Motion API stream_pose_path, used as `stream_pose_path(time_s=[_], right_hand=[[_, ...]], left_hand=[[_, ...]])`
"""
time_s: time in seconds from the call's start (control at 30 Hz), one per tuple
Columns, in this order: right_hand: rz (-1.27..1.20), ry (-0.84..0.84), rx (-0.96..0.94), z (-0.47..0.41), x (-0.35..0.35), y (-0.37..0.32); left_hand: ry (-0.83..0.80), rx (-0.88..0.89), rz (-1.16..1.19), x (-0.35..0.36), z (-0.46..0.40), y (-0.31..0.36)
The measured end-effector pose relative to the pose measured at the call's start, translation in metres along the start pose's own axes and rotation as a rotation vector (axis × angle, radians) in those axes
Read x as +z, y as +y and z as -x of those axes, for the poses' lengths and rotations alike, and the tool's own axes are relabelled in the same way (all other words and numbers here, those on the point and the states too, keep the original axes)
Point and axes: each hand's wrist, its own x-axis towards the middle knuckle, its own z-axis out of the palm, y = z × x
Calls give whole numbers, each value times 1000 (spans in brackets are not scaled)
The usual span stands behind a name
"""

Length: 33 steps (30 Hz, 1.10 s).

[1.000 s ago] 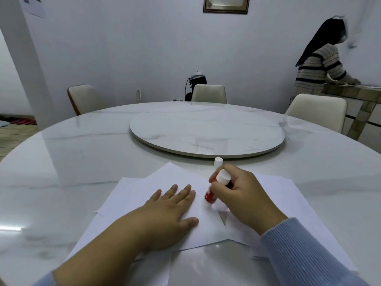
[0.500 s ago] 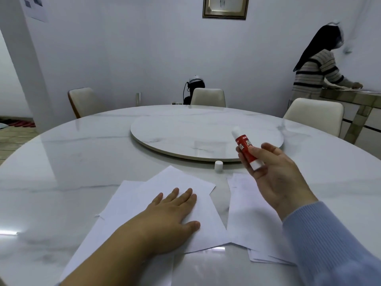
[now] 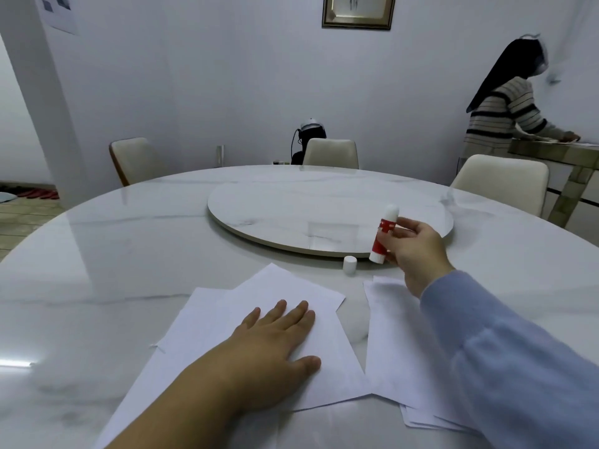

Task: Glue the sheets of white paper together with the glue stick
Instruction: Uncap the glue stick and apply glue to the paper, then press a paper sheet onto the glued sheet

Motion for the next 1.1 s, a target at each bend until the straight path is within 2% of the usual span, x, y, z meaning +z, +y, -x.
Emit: stream_pose_path(time_s=[0.13, 0.37, 0.43, 0.53, 0.63, 0.7, 0.77, 0.8, 0.97, 1.03, 1.1], right_hand=[[250, 44, -122, -3, 6, 18], [365, 16, -184, -12, 9, 32], [369, -18, -153, -11, 7, 32], [244, -25, -93, -11, -1, 26], [-68, 99, -137, -10, -21, -4], [-162, 140, -176, -6, -39, -24], [-1, 90, -206, 5, -57, -35], [160, 6, -209, 16, -64, -37], [1197, -633, -43, 90, -83, -22], [1344, -703, -59, 114, -81, -13], [1329, -629, -165, 128, -82, -8]], left_hand=[[1, -2, 1, 1, 1, 1], [-3, -2, -1, 2, -1, 0], [-1, -1, 3, 1, -1, 0], [-3, 1, -2, 1, 0, 1], [0, 0, -1, 0, -1, 0], [6, 1, 0, 1, -1, 0], [14, 1, 0, 1, -1, 1], [16, 0, 2, 2, 0, 1], [23, -1, -1, 1, 1, 2], [31, 3, -3, 1, 2, 1], [42, 8, -5, 1, 2, 1]])
